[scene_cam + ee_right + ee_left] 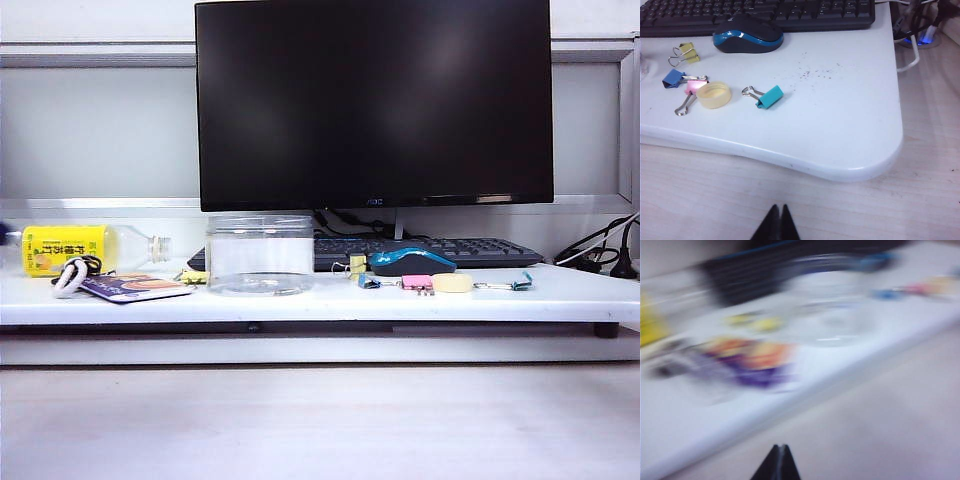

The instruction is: Take the clips out of the round transparent plastic box and place them on the table.

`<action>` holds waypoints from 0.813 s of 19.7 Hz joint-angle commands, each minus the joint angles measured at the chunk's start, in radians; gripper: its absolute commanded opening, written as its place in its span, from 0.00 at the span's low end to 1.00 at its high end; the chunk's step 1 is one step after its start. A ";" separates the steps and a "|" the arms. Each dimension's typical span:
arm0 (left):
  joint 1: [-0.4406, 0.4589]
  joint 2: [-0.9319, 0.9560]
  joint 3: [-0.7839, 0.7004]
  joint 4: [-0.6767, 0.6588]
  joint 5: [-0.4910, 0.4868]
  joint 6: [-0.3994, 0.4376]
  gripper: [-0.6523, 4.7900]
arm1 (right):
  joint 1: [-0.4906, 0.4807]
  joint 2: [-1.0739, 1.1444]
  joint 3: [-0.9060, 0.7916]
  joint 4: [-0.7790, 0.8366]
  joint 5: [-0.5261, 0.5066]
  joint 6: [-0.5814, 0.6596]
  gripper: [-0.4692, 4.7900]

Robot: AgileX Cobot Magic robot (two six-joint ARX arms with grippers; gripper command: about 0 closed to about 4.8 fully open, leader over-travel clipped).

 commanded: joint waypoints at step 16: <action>0.473 -0.042 -0.002 0.006 -0.053 -0.001 0.11 | -0.248 -0.014 -0.002 0.004 0.002 0.001 0.08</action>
